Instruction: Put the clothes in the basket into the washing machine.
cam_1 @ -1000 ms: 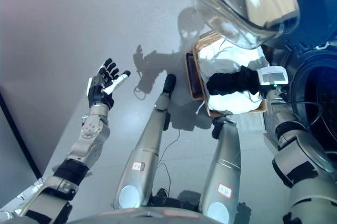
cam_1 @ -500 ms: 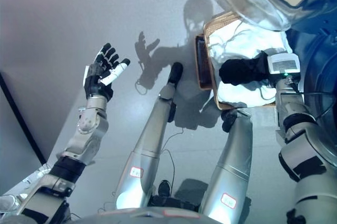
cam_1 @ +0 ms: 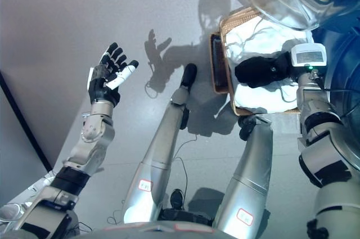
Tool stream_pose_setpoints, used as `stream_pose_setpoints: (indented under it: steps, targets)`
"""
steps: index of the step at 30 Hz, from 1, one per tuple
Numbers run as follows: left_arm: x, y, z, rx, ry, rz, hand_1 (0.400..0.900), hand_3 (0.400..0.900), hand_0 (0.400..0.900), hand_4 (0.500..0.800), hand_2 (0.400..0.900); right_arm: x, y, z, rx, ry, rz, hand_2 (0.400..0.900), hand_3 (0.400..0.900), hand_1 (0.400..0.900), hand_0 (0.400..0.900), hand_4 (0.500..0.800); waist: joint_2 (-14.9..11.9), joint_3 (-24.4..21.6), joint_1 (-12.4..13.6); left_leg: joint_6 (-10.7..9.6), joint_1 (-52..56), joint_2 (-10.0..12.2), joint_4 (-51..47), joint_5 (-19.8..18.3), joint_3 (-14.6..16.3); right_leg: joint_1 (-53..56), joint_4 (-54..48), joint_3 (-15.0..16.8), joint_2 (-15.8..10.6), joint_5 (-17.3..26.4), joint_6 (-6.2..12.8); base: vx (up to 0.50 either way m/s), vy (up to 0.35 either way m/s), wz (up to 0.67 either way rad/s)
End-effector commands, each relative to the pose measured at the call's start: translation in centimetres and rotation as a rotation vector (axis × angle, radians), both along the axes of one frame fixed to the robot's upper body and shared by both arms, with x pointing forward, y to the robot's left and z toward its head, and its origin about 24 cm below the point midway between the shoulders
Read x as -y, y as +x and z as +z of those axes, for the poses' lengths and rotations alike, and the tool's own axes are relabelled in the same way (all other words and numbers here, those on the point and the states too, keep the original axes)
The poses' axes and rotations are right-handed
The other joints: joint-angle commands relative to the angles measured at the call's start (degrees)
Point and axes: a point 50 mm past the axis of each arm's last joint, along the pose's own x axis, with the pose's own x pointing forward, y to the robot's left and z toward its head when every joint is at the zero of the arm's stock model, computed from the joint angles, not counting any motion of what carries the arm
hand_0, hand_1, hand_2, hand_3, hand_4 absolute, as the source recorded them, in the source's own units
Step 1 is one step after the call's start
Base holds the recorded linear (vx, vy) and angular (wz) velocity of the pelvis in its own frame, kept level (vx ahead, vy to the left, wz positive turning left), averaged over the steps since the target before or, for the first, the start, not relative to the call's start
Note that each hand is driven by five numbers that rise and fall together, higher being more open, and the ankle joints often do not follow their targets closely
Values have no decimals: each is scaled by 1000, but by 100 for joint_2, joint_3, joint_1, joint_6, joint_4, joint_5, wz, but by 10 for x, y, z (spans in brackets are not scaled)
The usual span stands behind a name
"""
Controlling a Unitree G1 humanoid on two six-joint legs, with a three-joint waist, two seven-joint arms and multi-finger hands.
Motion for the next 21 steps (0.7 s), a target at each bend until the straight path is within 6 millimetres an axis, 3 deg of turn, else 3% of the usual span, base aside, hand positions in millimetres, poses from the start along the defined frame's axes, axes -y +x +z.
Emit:
stream_pose_setpoints:
  steps: [1,9,12,13,21]
  targets:
    - [-5,-6,16,131,-70,42,900,900,900,800,900,20,-18,-17,-16,39,-79,400,400,400,400,500,279,-149,-50,-221,53,268,99,-266,-267,465,-263,182,-184,312,196,18,-5,-7]
    - [-4,3,4,69,-75,68,900,900,900,800,900,6,-22,-50,10,271,-87,400,400,400,400,500,173,-149,-177,-218,1039,492,-741,-41,-150,1511,-1311,-37,-32,700,255,45,10,-17]
    - [-8,8,-9,5,-65,96,900,900,900,800,900,-6,-25,-69,6,373,-74,400,400,400,400,500,80,-149,-293,-239,1509,585,-1068,40,-123,2068,-1803,-115,31,849,278,46,12,-21]
    - [-9,9,-9,4,-71,101,900,900,900,800,900,-10,-27,-76,6,422,-74,400,400,400,400,500,82,-149,-306,-230,1591,617,-1246,264,-124,2175,-2028,-149,62,1080,264,-14,29,-20]
    - [-21,17,-25,-81,-79,186,900,900,900,800,900,-44,-40,-121,66,834,-91,400,400,400,400,500,-96,-149,-610,-252,2755,833,-1925,390,-8,3449,-3156,-220,157,1468,361,50,5,-19]
